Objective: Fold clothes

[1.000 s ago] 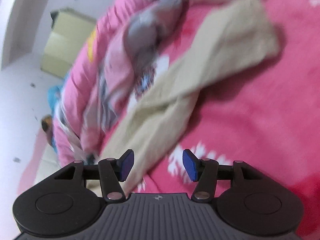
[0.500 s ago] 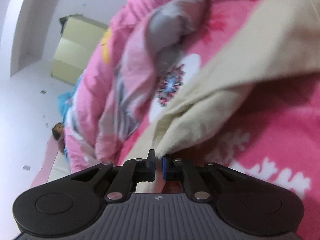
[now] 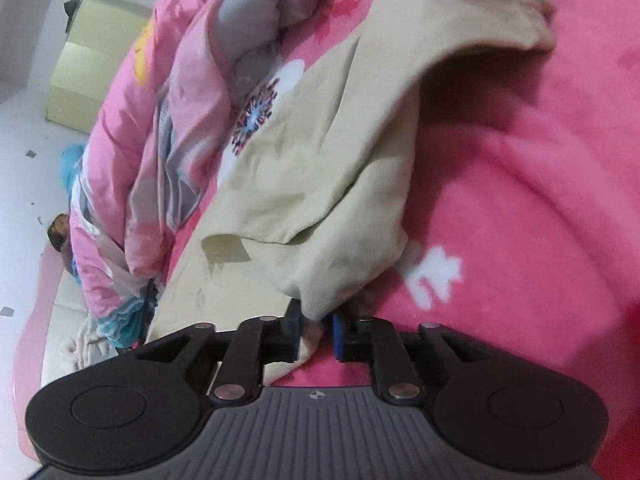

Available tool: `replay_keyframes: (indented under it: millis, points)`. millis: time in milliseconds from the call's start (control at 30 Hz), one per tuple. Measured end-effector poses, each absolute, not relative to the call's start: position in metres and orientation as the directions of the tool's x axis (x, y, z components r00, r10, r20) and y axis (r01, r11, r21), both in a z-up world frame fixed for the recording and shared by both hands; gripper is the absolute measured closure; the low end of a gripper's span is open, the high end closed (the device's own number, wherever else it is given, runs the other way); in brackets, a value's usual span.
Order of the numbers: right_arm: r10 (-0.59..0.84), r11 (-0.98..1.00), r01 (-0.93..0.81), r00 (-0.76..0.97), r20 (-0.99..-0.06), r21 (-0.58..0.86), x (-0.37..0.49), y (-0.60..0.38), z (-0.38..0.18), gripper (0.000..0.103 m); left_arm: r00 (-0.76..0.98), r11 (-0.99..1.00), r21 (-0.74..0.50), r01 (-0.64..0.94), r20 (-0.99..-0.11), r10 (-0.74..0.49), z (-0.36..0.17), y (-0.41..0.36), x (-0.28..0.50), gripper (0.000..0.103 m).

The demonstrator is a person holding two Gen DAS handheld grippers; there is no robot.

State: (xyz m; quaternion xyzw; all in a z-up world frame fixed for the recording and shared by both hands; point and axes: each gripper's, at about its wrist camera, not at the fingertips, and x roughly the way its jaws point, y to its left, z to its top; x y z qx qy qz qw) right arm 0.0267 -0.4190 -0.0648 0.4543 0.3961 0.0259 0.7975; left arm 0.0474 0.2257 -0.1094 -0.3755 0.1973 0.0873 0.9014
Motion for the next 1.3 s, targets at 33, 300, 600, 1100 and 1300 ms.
replay_keyframes:
  millis: [33,300,600,1100,1300]
  points:
    - [0.382,0.617,0.312,0.683,-0.622,0.722,0.022,-0.419,-0.058,0.072,0.907,0.711,-0.633,-0.306,-0.421,0.015,-0.108,0.225,0.041,0.054]
    - [0.223,0.867,0.152,0.734,-0.642,0.475,-0.004,-0.393,0.01,0.063,0.939,0.831,-0.504,-0.237,-0.337,0.064,-0.086,0.198,-0.015,0.032]
    - [0.516,0.856,-0.395,0.688,-0.511,0.333,0.096,-0.241,0.057,0.056,0.945,0.857,-0.453,-0.244,-0.311,0.105,-0.069,0.204,0.032,0.033]
    - [0.672,0.488,-0.841,0.193,-0.715,0.232,0.26,0.04,-0.026,0.039,0.931,0.881,-0.386,-0.272,-0.338,0.139,-0.077,0.226,0.091,0.038]
    - [0.614,0.426,-0.884,0.127,-0.779,0.192,0.258,0.079,-0.047,0.057,0.935,0.881,-0.392,-0.264,-0.327,0.134,-0.076,0.23,0.09,0.04]
